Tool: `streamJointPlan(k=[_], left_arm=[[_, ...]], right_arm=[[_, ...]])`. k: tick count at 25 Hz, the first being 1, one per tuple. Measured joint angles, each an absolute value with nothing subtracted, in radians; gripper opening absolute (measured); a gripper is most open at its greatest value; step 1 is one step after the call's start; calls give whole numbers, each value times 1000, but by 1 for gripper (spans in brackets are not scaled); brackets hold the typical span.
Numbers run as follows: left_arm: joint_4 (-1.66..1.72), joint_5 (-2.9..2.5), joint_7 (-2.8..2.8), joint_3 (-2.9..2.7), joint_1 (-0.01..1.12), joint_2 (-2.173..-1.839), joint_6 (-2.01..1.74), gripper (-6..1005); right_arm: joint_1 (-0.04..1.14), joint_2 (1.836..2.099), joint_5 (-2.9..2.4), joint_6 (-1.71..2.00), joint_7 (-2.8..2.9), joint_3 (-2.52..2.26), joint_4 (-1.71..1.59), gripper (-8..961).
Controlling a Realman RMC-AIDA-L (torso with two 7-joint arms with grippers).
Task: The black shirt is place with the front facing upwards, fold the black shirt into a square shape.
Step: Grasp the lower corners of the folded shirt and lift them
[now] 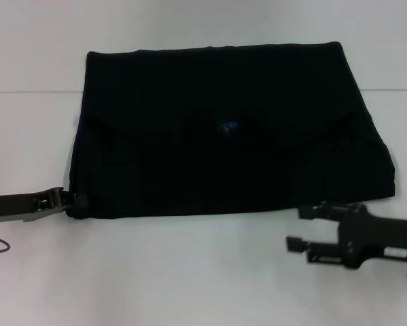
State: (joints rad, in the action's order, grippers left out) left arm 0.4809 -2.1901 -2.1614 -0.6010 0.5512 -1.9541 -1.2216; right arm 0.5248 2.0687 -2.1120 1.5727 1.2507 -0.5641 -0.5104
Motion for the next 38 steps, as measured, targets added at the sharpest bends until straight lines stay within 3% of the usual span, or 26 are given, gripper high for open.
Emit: streamJointPlan(k=[4,7,8,9,12,14,18,38], left_arm=[[479,-2191,-2161,-602,555,-1952,-1229,140],[478,-2191,-2161,-603,556,-1950,-1233,33],[478,-2191,-2161,-603,557,-1950,-1234,-2],[477,-2191,-2161,-603,557,-1949,-1238,-2],[476,-2191,-2162,-602,560,-1947,-1252,-2],[478,-2191,-2163,-600,561,-1946,-1260,-1],[478,-2191,-2163,-601,570,-1946,-1264,-1],[482,-2184,-2169,-595,581,-1943,-1266,-1]], right_arm=[[527,2029,-2112,1550,1486,-552,-592,738],[539,1972,-2146,1503,1775,-557,-674,730],[559,1927,-2188,1487,1948,-558,-704,727],[559,1927,-2188,1487,1948,-558,-704,724],[608,1853,-2314,1471,2218,-561,-718,715],[642,1823,-2413,1456,2378,-559,-725,709],[690,1827,-2542,1414,2489,-564,-745,697],[797,1921,-2626,1180,2481,-676,-582,639]])
